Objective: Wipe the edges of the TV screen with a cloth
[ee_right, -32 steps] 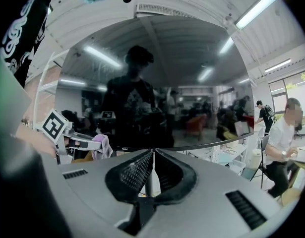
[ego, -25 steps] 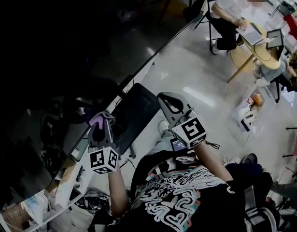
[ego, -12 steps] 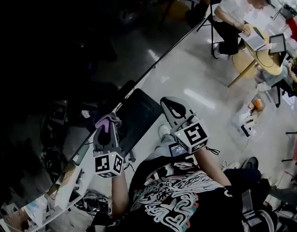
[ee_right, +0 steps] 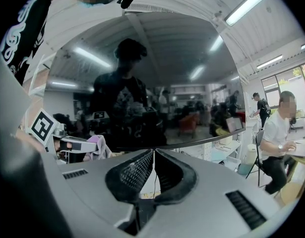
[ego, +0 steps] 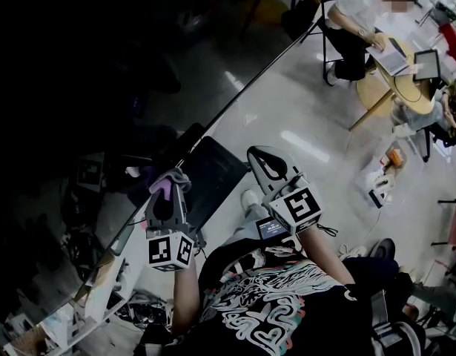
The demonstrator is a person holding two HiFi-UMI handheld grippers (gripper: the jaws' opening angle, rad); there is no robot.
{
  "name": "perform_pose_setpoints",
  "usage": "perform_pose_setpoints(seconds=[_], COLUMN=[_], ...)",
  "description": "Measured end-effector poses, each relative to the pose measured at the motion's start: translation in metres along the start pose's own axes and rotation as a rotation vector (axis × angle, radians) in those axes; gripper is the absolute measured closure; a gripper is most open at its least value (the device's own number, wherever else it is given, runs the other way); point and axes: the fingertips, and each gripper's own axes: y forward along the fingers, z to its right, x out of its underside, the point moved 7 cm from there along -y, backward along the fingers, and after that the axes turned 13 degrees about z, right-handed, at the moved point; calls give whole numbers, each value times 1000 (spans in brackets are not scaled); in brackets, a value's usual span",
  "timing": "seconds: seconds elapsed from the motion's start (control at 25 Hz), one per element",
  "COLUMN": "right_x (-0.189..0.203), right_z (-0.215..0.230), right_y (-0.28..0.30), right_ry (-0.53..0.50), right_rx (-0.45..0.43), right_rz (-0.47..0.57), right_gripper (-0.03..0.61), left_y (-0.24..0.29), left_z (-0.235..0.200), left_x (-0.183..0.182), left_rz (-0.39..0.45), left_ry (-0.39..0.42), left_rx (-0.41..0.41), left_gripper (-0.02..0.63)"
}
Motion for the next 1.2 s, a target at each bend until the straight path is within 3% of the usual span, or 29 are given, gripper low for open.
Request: perform_pose_setpoints(seconds=[0.24,0.8,1.2], right_x=[1,-11,-11], right_z=[4,73,121], right_y=[8,16,14], right_ry=[-7,-17,-20], right_rx=[-8,39,77], right_rz=[-8,-1,-26], right_gripper=[545,545,545], left_y=[12,83,125], left_z=[3,51,85], left_x=[-1,-1,4], left_rz=[6,-4,19], left_ry=[-19,-63,-85], left_rx=[16,89,85], left_gripper=[545,545,545])
